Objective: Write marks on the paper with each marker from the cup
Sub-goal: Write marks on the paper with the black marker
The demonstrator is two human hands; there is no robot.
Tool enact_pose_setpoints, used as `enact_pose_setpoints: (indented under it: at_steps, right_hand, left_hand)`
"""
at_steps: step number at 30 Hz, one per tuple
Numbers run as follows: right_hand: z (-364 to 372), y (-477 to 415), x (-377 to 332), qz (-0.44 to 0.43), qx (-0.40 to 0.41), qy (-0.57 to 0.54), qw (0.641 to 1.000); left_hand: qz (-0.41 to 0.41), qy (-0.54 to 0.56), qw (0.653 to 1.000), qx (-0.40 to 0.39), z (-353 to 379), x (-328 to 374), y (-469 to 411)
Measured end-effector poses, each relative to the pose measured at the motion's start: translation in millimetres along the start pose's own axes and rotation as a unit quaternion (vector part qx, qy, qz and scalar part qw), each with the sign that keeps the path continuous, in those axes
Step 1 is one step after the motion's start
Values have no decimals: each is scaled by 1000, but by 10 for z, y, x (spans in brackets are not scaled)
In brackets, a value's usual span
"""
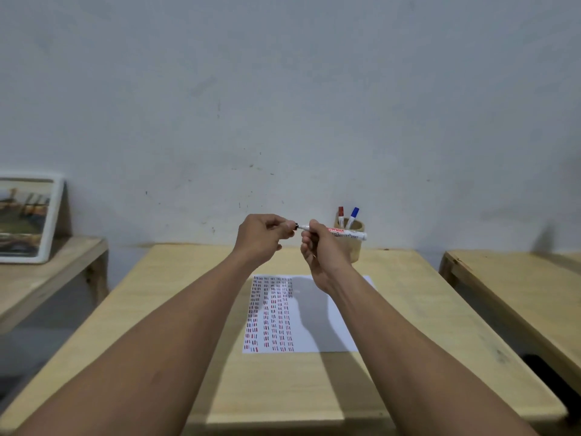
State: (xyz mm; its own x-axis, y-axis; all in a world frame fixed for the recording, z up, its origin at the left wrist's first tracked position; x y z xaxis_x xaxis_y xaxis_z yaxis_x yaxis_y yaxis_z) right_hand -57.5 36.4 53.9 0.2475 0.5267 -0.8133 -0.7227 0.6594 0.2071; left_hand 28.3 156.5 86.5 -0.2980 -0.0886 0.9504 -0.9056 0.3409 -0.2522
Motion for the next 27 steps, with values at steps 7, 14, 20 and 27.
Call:
enact_pose_setpoints:
  at_steps: [7, 14, 20, 27]
  right_hand:
    - [-146, -70, 181, -21, 32, 116, 993]
    - [-222, -176, 408, -44, 38, 203, 978]
    - [-257, -257, 437, -73, 35, 249, 965]
    - [-267, -261, 401, -115, 26, 312, 943]
  left_hand:
    - [-4, -153, 986, 60, -332, -417, -98]
    - [-35, -288, 956, 50, -475, -1089, -119]
    - [11, -410, 912, 22, -397, -1312, -112]
    - [54, -463, 883, 49, -443, -1140, 73]
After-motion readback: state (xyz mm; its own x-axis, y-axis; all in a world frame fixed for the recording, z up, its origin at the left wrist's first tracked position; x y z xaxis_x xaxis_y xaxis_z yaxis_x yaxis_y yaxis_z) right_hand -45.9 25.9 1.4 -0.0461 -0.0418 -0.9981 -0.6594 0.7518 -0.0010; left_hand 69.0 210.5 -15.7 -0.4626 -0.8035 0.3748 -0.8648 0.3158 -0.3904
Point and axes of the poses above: each hand's wrist, its own y-axis away from the middle knuckle, its own z-axis out of the palm, x = y × z, the point moved 7 cm from there along -y, towards the middle knuckle, and after that the axes turned 7 degrees about x, right-handed, at the moved point
